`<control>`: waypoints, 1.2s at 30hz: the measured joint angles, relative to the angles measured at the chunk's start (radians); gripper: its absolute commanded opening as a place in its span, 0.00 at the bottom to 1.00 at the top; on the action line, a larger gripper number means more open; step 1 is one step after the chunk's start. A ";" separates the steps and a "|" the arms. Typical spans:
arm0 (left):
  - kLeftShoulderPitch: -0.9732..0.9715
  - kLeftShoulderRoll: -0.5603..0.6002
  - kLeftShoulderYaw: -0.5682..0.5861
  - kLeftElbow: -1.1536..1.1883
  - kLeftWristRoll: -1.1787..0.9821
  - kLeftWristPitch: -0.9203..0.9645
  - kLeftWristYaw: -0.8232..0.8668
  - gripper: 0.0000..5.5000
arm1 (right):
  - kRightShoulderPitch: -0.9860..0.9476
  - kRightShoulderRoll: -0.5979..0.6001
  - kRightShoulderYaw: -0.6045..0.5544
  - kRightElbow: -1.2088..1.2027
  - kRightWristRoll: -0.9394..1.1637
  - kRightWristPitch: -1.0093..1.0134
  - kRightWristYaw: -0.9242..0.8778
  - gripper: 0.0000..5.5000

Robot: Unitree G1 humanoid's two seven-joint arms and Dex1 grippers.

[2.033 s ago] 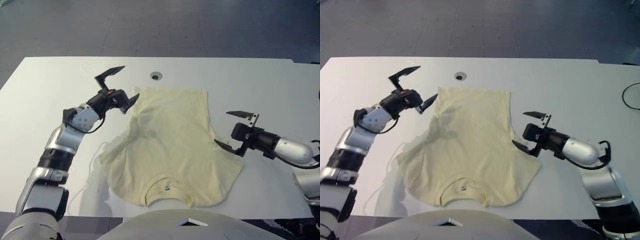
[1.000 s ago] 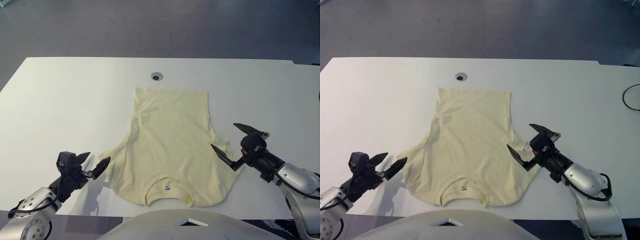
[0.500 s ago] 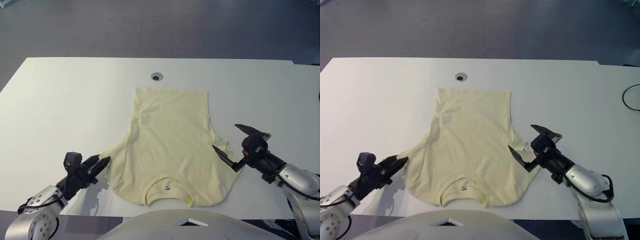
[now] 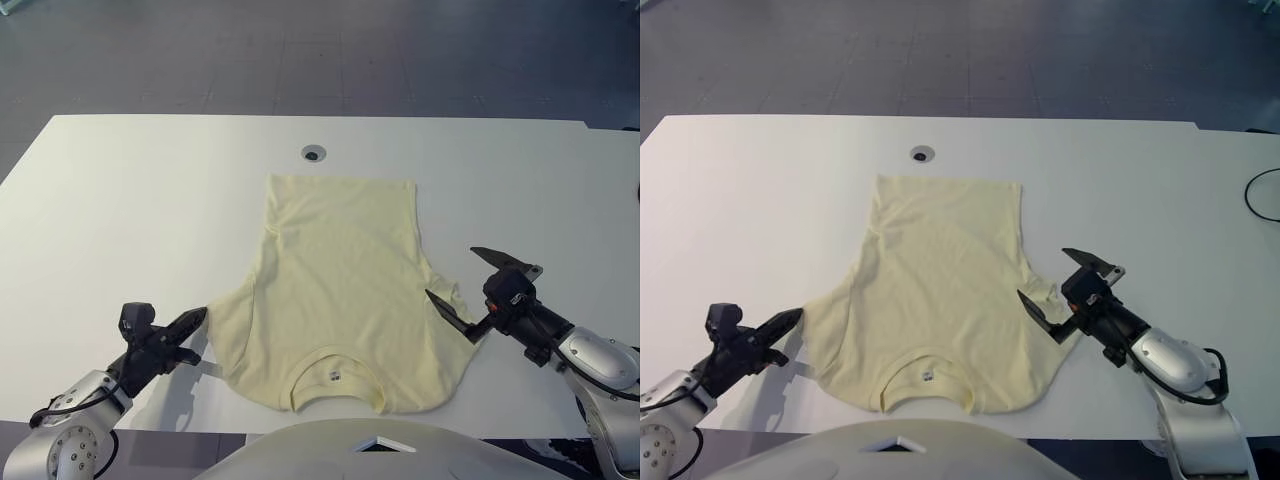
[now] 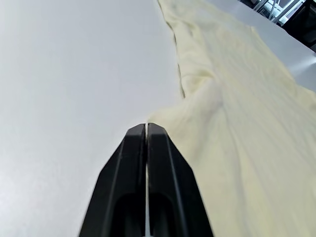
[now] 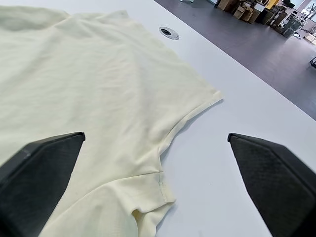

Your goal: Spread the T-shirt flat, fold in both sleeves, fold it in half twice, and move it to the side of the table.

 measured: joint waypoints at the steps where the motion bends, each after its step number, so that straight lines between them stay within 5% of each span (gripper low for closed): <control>1: -0.005 0.000 0.004 -0.015 -0.009 -0.001 -0.002 0.00 | 0.000 0.000 0.001 0.000 -0.001 -0.003 0.000 0.98; 14: -0.010 -0.001 -0.017 -0.171 -0.079 0.018 -0.003 0.00 | 0.003 0.000 0.012 0.002 -0.020 -0.008 -0.002 0.98; 36: -0.094 -0.018 -0.506 -0.163 0.236 -0.132 -0.039 0.00 | 0.003 0.001 0.034 0.004 -0.024 -0.008 -0.002 0.98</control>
